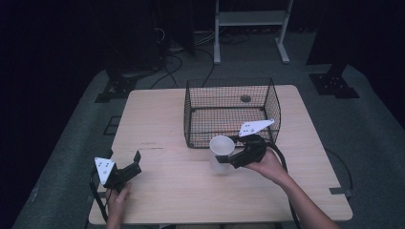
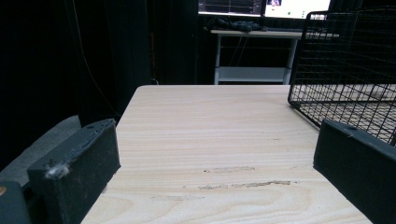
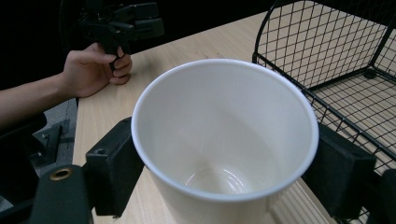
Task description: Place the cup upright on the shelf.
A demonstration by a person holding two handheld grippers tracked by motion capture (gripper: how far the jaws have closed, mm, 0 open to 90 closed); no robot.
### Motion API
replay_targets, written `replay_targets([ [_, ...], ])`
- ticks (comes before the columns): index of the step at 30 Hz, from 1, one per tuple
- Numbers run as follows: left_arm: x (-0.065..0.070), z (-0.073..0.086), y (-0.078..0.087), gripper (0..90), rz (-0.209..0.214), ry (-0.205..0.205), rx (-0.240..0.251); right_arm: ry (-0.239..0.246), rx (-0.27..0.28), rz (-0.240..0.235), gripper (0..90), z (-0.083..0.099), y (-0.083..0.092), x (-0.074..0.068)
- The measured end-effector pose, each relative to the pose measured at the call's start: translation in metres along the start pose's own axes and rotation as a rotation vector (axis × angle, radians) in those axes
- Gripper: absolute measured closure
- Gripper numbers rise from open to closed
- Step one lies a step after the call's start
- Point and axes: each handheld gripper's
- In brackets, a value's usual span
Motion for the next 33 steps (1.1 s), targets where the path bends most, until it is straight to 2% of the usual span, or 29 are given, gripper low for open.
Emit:
replay_targets([
  [9,0.0,0.0,0.0,0.0,0.0,0.001,0.001,0.004,0.01,-0.011,19.4,-0.011,0.005,0.007],
  [17,0.0,0.0,0.0,0.0,0.0,0.002,0.001,-0.013,0.012,-0.02,19.4,-0.018,0.009,0.015],
  [33,0.0,0.0,0.0,0.0,0.0,0.005,0.001,0.009,0.02,-0.031,19.4,-0.04,0.011,0.023],
])
Point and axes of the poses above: each handheld gripper's, and its own axes: y roughly backward along the jaws, z roughly out of its underside, x roughly to its right, and after that the axes turned 11 degrees about y, right-handed
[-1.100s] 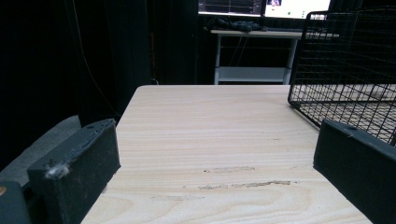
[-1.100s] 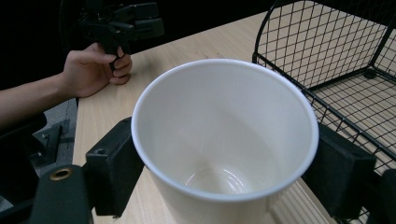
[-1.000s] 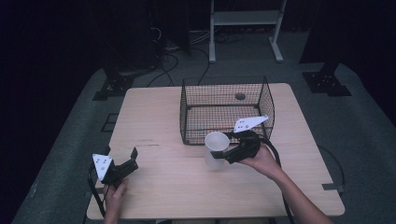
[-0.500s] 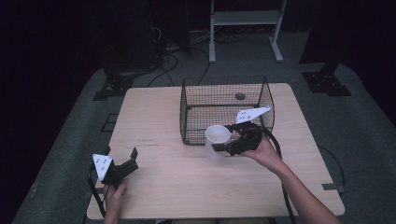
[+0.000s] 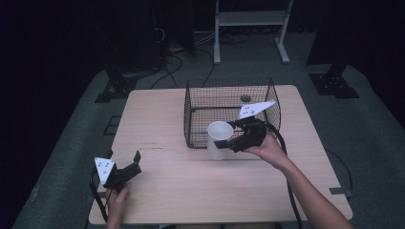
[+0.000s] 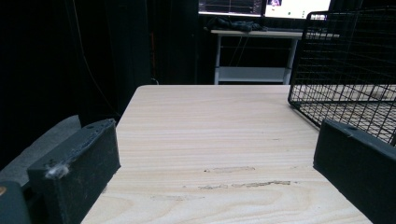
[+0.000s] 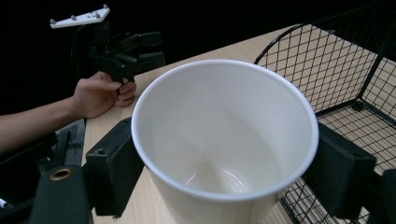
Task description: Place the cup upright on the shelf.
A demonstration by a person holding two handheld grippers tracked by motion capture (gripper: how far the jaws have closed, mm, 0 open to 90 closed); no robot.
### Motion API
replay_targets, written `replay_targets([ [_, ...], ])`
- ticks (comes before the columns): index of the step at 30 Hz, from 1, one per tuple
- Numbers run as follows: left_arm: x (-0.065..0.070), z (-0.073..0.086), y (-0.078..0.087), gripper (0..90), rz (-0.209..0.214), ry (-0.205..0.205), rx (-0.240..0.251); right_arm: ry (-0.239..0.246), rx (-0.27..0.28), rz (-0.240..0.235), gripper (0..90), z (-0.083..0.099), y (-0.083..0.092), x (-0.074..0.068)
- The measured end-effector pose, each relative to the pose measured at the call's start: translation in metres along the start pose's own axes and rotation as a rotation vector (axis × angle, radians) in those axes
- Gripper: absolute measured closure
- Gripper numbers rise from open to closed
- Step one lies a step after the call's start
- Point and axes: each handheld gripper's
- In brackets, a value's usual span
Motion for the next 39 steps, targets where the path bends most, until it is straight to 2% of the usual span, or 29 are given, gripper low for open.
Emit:
replay_targets([
  [23,0.0,0.0,0.0,0.0,0.0,0.002,0.001,0.016,-0.005,0.001,19.5,-0.029,0.0,0.023],
  [39,0.0,0.0,0.0,0.0,0.0,0.003,0.001,0.013,-0.012,0.011,19.4,-0.039,-0.002,0.039],
])
Point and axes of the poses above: each handheld gripper's, and its own axes: y roughly backward along the jaws, z roughly out of its underside, x roughly to its right, and after that the axes turned 11 degrees about y, right-handed
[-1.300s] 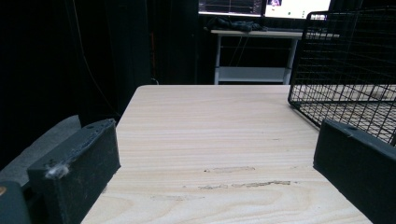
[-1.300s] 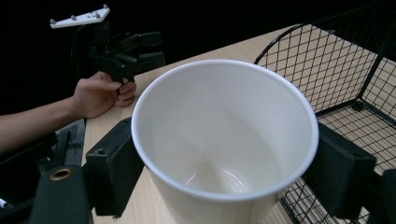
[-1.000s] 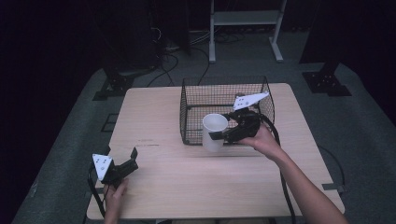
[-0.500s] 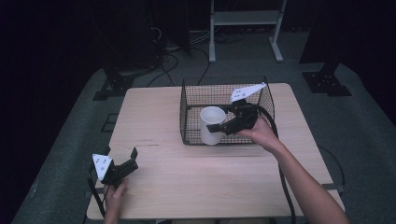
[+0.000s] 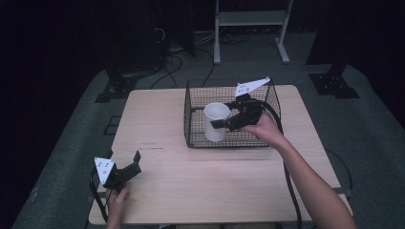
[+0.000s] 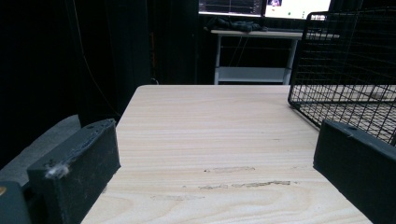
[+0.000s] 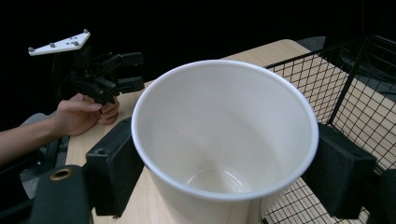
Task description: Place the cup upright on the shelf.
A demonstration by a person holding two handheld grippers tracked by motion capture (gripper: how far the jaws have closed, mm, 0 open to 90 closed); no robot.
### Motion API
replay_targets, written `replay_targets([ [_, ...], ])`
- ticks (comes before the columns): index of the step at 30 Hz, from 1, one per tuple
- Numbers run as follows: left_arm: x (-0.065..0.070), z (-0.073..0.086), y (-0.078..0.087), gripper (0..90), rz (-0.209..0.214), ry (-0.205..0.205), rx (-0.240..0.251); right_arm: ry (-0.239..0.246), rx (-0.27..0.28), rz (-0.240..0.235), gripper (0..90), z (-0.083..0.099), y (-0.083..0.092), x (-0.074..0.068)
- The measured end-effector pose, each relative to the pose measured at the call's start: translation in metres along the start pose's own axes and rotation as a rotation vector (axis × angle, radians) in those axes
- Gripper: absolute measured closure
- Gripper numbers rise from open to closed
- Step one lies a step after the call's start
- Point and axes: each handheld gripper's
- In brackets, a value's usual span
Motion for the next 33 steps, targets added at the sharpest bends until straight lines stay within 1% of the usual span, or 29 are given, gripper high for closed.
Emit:
replay_targets([
  [8,0.0,0.0,0.0,0.0,0.001,0.0,0.0,0.006,-0.003,-0.002,19.4,-0.004,-0.003,0.004],
  [11,0.0,0.0,0.0,0.0,0.0,0.001,0.0,-0.001,-0.003,-0.002,19.4,-0.005,-0.004,0.008],
  [15,0.0,0.0,0.0,0.0,0.0,0.002,0.0,-0.01,-0.009,-0.002,19.4,-0.006,-0.006,0.013],
  [16,0.0,0.0,0.0,0.0,0.001,0.003,0.0,-0.011,-0.008,0.005,19.5,-0.007,-0.007,0.015],
  [22,0.0,0.0,0.0,0.0,0.0,0.005,0.0,-0.025,-0.008,0.013,19.4,-0.01,-0.008,0.023],
  [27,0.0,0.0,0.0,0.0,0.002,0.004,0.0,-0.026,-0.003,0.018,19.5,-0.012,-0.008,0.029],
  [33,-0.001,0.0,0.0,0.0,0.001,0.006,0.0,-0.036,-0.02,0.024,19.5,-0.014,-0.011,0.038],
])
Point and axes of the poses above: each handheld gripper's, and its own axes: y roughly backward along the jaws, z roughly out of its underside, x roughly to its right, and after that the axes turned 11 degrees about y, right-handed
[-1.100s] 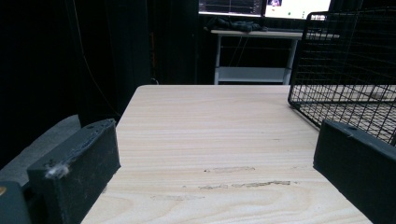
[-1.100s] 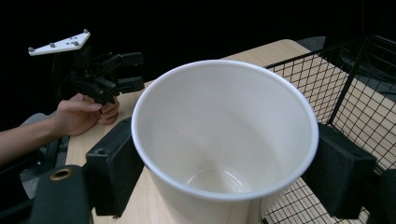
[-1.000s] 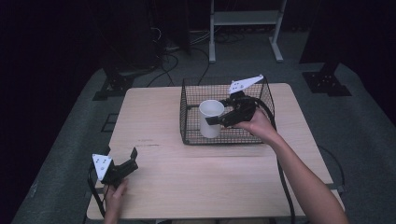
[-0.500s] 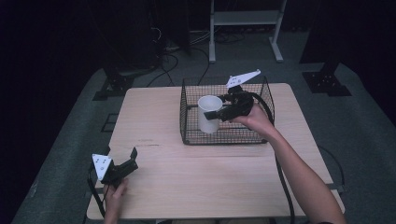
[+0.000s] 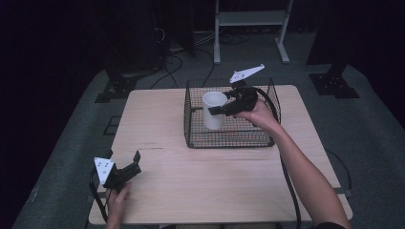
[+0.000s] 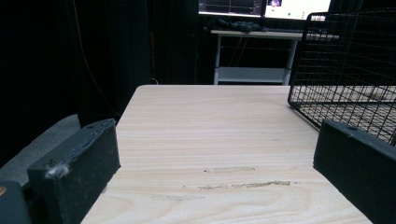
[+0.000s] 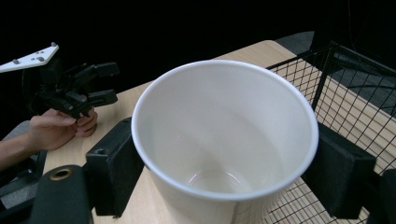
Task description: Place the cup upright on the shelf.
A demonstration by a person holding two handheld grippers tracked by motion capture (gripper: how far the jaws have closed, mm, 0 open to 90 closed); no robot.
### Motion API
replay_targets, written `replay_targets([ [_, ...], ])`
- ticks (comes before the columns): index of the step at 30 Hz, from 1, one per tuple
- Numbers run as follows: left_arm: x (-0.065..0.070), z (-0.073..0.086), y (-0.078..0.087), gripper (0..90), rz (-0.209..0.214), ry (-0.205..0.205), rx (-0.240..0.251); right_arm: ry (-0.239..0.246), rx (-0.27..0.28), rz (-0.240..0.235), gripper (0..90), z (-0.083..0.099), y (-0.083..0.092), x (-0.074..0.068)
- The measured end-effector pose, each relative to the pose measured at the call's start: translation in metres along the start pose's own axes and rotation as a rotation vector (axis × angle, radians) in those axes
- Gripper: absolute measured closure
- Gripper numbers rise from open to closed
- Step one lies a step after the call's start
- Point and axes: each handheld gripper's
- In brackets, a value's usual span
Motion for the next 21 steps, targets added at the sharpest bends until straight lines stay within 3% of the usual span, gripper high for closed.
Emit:
replay_targets([
  [21,-0.001,0.0,0.0,0.0,0.001,0.003,-0.001,-0.012,-0.022,0.037,19.5,-0.016,-0.009,0.026],
])
Point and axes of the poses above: each handheld gripper's, and its own axes: y roughly backward along the jaws, z roughly out of its underside, x roughly to its right, and after that the axes turned 11 degrees about y, right-handed
